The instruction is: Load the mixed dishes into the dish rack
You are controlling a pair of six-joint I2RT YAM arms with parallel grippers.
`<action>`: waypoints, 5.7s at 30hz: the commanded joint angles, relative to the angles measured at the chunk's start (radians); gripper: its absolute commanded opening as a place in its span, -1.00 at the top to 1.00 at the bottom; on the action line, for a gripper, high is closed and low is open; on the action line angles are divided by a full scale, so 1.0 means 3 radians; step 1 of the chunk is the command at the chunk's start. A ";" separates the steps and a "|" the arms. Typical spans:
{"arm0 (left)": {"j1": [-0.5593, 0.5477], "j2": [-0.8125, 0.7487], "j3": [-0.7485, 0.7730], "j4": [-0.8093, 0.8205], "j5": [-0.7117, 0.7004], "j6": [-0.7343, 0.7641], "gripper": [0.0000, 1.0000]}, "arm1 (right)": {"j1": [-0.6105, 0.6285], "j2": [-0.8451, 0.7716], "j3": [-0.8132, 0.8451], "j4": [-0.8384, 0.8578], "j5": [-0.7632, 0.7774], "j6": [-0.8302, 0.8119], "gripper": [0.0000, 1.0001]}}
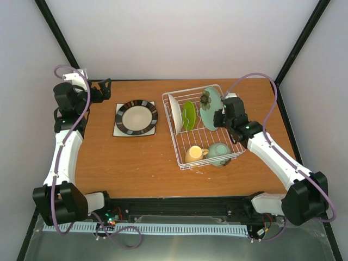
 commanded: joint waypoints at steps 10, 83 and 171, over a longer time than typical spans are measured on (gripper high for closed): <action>0.0020 0.0066 0.0025 0.0202 0.0127 0.0044 -0.99 | 0.0005 0.0398 0.0393 0.0582 0.0235 -0.0246 0.94; 0.0081 0.2131 0.0397 -0.1678 0.0220 0.0406 0.07 | -0.0004 -0.0011 0.0384 0.0313 0.0039 -0.0030 -0.09; 0.0768 0.2406 0.0750 -0.0799 0.3543 0.0432 0.99 | 0.0539 0.1848 0.1761 0.0607 -0.3439 -0.0180 -0.04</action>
